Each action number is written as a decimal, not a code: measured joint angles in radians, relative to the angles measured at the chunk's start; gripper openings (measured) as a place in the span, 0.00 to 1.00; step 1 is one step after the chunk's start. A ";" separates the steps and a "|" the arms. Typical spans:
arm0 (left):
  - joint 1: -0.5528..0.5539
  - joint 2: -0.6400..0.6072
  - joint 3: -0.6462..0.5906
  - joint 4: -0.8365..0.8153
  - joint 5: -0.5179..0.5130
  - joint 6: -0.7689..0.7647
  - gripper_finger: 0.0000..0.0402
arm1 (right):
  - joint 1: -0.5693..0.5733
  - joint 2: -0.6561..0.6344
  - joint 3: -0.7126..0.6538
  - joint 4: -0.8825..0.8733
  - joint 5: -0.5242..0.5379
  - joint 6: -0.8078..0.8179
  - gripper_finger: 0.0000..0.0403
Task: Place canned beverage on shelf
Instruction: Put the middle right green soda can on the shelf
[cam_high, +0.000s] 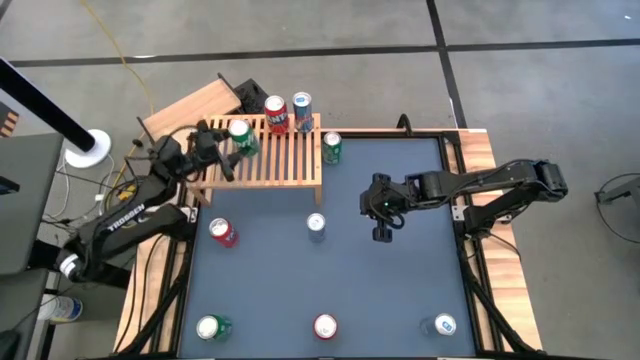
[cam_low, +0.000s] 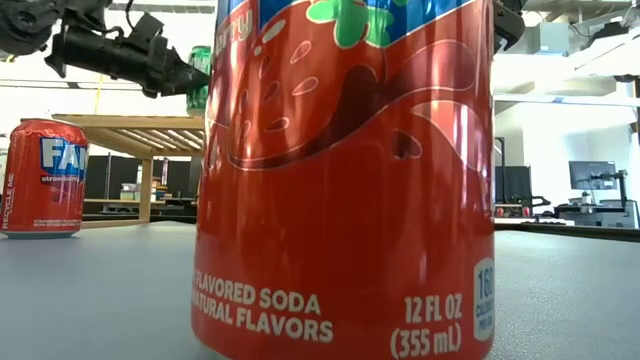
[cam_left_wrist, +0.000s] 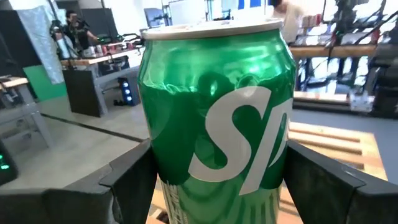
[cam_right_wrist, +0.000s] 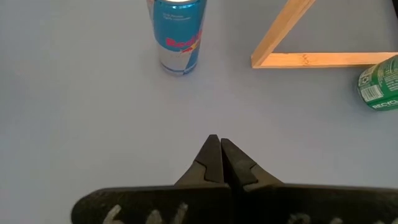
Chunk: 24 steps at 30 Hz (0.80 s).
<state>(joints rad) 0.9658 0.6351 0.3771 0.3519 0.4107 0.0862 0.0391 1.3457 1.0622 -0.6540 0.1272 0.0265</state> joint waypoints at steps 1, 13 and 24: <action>0.026 0.020 0.007 0.016 0.043 -0.013 0.72 | 0.000 0.000 0.000 0.000 0.000 0.000 0.00; 0.181 0.300 0.125 0.122 0.260 -0.046 0.72 | 0.000 0.000 0.000 0.003 0.000 0.019 0.00; 0.271 0.434 0.167 0.158 0.374 0.032 0.72 | 0.000 0.000 0.000 -0.009 0.000 0.018 0.00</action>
<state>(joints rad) 1.2373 1.0694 0.5446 0.5101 0.7842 0.1178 0.0387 1.3457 1.0622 -0.6632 0.1272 0.0448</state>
